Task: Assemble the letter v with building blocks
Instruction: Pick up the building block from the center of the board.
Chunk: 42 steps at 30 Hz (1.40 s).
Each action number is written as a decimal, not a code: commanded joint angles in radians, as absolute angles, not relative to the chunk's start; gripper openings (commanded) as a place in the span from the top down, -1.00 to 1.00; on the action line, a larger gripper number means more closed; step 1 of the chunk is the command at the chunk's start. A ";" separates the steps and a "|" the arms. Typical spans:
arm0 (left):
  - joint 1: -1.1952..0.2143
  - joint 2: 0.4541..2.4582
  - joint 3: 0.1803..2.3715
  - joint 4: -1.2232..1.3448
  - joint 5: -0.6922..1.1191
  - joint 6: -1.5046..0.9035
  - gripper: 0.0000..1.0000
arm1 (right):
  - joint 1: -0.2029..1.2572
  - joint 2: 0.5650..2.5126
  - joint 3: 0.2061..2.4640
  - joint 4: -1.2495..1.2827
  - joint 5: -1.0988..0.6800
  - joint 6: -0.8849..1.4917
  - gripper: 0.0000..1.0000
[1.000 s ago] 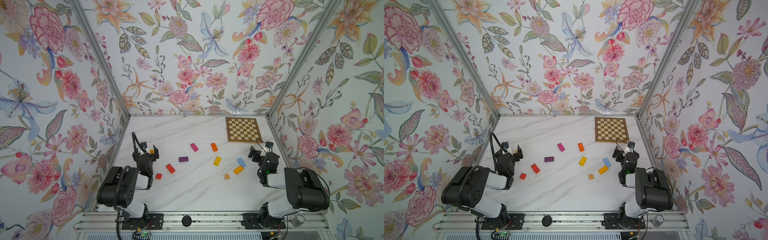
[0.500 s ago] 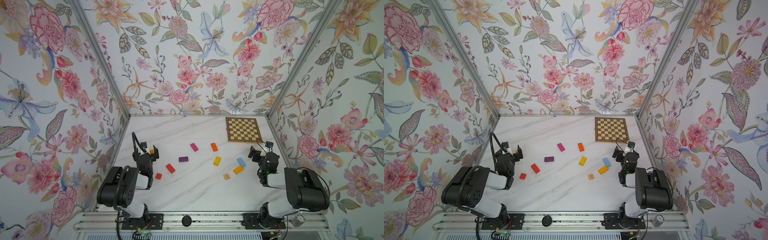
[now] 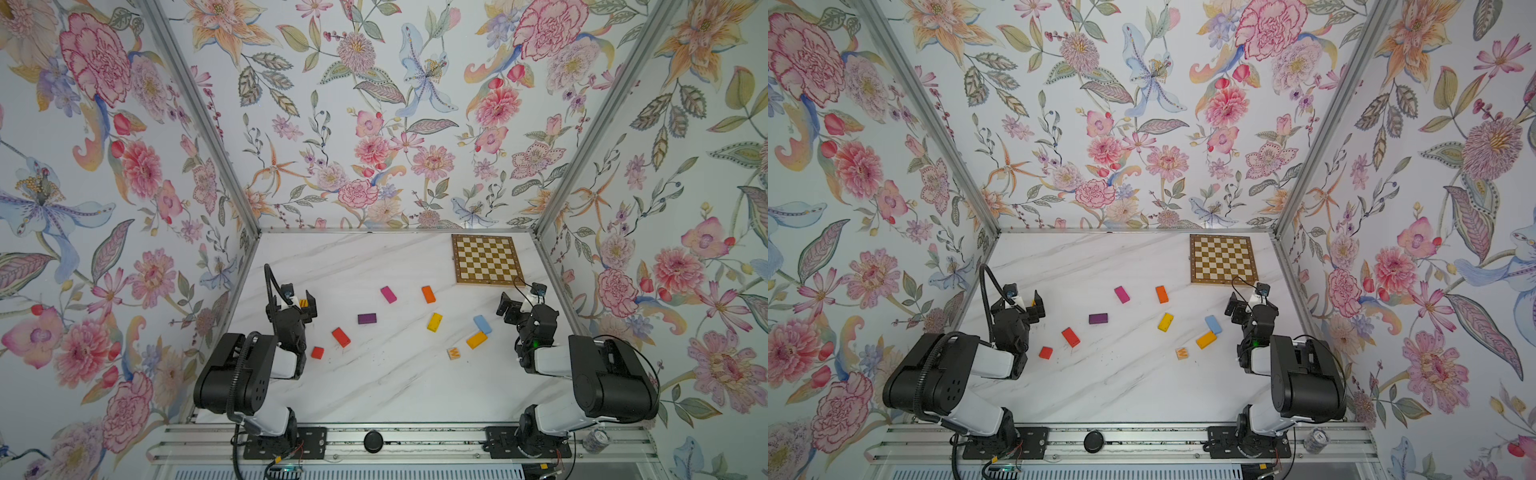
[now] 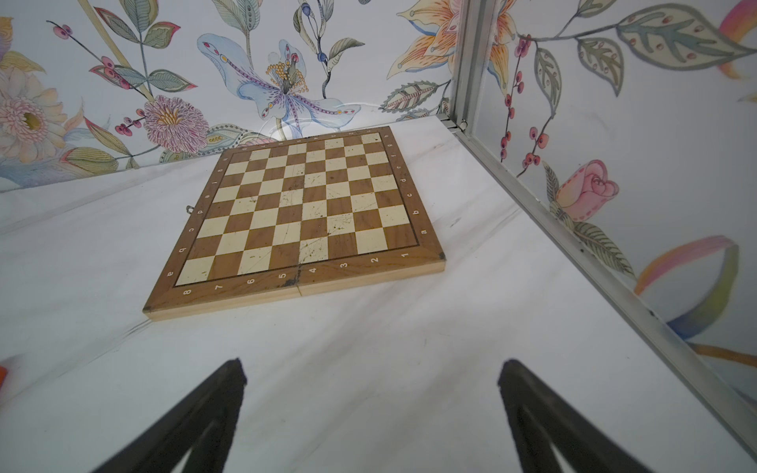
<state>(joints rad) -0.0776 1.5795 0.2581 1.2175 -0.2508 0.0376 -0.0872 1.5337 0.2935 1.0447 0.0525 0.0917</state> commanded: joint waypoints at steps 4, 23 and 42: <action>-0.076 1.423 0.273 1.114 -0.359 0.029 -0.82 | -0.084 1.528 0.303 1.075 0.046 0.095 -0.97; -0.076 0.966 0.642 0.055 -0.158 -0.227 -0.73 | 0.059 1.025 0.510 0.274 0.170 0.083 -0.89; -0.076 1.368 1.021 -0.508 -0.106 -0.338 -0.73 | 0.416 1.271 0.999 -0.143 0.052 0.239 -0.81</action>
